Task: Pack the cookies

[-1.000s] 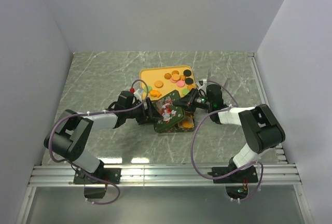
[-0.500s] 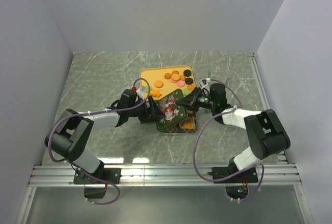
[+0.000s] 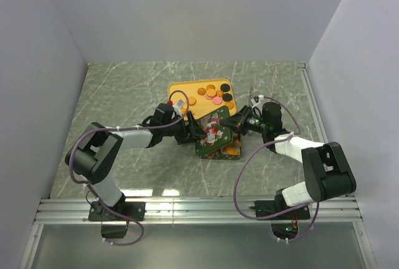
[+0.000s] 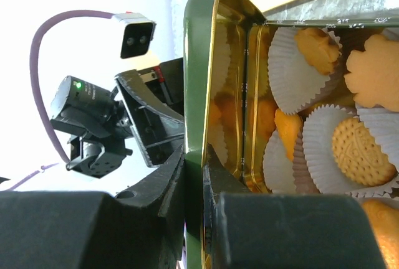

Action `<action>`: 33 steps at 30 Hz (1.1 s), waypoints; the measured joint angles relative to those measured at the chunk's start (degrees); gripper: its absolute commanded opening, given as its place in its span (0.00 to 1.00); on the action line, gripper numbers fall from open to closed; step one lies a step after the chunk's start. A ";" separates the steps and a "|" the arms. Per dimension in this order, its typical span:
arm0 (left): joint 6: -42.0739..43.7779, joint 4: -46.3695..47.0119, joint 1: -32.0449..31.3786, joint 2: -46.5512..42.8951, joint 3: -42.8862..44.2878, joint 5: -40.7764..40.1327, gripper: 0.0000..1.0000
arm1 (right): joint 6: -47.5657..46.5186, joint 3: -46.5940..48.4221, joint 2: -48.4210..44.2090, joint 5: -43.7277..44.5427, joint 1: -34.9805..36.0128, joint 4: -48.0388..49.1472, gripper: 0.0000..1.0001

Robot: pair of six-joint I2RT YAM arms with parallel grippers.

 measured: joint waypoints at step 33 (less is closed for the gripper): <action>-3.13 1.99 -3.67 8.81 10.82 0.13 0.80 | -7.17 -3.30 -8.94 0.09 -4.35 -13.53 0.85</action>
